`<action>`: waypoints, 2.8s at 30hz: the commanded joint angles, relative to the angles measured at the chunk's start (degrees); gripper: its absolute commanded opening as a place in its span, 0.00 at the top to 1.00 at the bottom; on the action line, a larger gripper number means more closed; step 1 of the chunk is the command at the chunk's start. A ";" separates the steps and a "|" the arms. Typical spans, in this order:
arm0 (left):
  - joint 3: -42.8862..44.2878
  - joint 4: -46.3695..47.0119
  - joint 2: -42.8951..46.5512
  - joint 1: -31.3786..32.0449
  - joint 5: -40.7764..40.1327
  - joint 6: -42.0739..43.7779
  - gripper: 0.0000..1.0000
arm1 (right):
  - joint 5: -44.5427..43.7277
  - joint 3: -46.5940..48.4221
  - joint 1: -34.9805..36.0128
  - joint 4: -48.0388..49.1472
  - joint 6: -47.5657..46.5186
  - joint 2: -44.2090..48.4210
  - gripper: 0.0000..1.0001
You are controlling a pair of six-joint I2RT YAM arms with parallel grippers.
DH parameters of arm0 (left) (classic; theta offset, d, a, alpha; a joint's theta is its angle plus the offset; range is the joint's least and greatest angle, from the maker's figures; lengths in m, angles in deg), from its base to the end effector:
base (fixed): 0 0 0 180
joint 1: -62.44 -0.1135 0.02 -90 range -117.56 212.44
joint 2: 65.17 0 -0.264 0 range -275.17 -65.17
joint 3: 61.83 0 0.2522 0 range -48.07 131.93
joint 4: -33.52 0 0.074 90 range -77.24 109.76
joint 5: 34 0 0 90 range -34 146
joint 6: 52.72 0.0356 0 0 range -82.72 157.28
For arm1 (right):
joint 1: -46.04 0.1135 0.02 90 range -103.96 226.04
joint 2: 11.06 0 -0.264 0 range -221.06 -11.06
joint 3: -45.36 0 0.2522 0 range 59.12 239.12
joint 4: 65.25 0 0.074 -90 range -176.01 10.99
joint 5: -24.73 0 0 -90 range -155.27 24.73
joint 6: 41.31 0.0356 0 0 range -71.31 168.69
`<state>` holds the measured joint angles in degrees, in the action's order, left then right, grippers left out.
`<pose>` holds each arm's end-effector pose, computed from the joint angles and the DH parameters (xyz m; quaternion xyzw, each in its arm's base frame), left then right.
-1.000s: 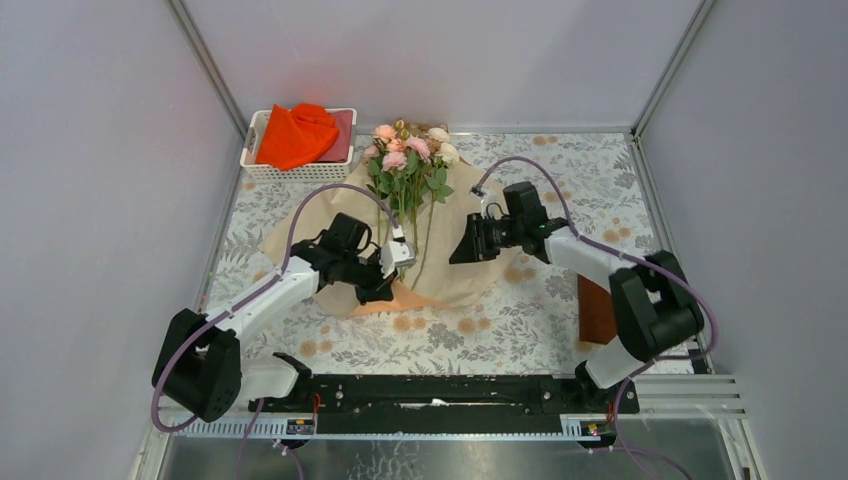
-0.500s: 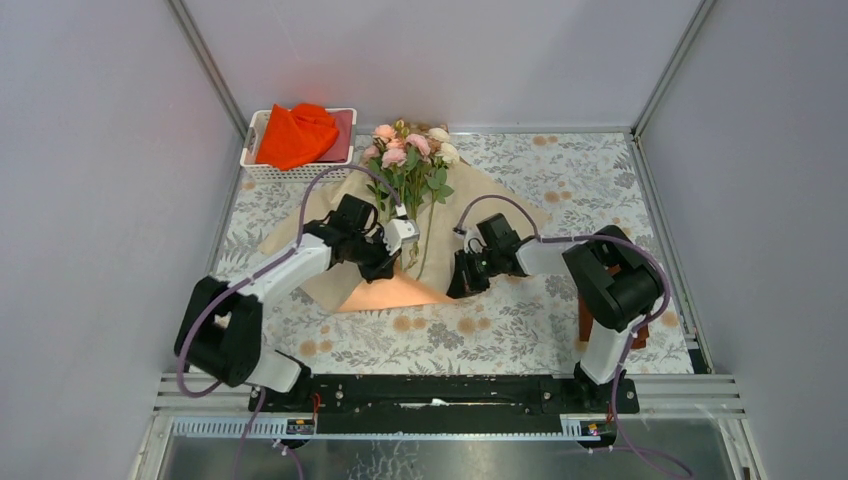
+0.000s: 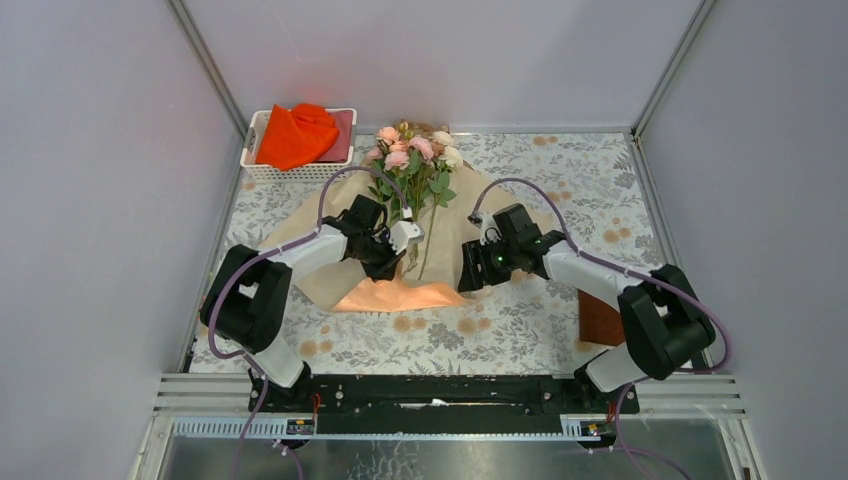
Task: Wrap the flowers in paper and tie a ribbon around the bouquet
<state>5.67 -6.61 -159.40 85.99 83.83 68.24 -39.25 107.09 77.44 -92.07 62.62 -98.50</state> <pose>0.2740 -0.1376 0.1663 0.4784 0.8233 -0.2225 0.2095 0.2479 0.1696 0.1837 -0.2116 0.9010 0.3173 0.2066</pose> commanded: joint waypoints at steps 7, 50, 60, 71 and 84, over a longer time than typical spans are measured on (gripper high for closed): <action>1.90 2.22 0.00 -0.57 -0.69 -0.09 0.94 | 6.66 0.15 2.38 11.85 -8.48 -3.54 0.27; -8.19 2.48 9.54 12.48 -24.28 -0.47 0.44 | -2.14 -3.03 1.51 7.76 11.96 -8.48 0.80; -14.35 4.16 6.36 12.40 -26.57 3.23 0.45 | -7.85 -3.78 -1.57 0.44 7.69 -5.39 0.75; -16.54 3.37 8.66 11.74 -25.52 5.29 0.44 | -18.22 0.48 -5.21 -10.87 1.41 -2.48 0.73; -14.03 2.21 12.71 9.98 -22.92 3.89 0.40 | -9.10 -2.01 4.62 -1.91 -7.55 4.43 0.45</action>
<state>-7.58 -2.50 -147.77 97.66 62.61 71.06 -50.00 106.35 82.16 -98.34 59.61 -96.62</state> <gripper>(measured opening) 0.590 0.536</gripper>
